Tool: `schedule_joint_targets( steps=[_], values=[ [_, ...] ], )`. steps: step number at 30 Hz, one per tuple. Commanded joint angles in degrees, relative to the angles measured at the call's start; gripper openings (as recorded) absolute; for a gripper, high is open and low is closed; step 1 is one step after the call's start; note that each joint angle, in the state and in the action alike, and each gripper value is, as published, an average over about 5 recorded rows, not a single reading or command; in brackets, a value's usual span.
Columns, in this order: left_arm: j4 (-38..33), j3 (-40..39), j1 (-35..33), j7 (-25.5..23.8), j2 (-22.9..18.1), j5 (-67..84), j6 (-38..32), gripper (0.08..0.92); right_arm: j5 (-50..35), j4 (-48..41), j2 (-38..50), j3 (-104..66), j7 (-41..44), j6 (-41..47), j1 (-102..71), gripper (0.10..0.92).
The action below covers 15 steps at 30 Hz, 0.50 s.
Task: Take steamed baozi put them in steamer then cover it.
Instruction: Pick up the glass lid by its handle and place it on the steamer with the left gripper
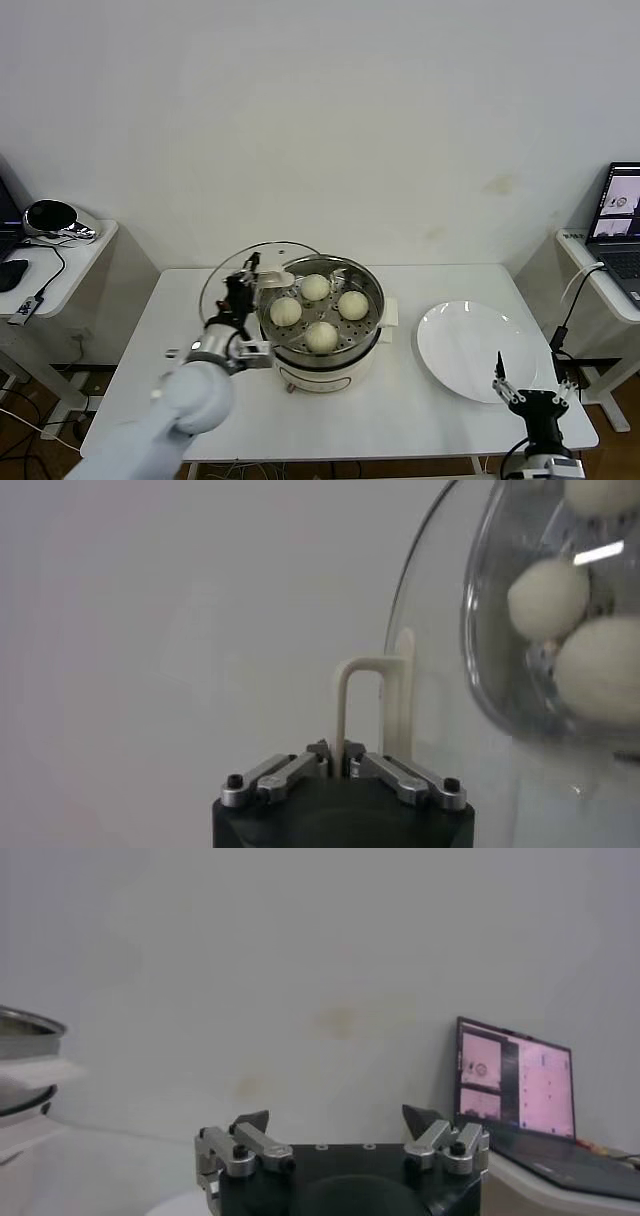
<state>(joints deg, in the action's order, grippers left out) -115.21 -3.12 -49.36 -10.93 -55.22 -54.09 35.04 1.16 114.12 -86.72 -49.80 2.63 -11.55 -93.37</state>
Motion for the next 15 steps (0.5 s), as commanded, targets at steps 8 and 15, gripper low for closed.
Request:
schedule_joint_targets(
  steps=[8, 15],
  values=[
    [11.7, -9.5, 7.1, -6.4, -15.3, -17.9, 3.0, 0.15, 1.4, -0.6, -0.2, 0.8, -0.1, -0.5, -0.1, 0.823],
    [14.5, -9.2, 6.2, -5.0, -18.2, -19.1, 2.2, 0.15, 1.6, -1.2, 0.0, 1.0, -0.1, -0.8, 0.2, 0.823]
  ],
)
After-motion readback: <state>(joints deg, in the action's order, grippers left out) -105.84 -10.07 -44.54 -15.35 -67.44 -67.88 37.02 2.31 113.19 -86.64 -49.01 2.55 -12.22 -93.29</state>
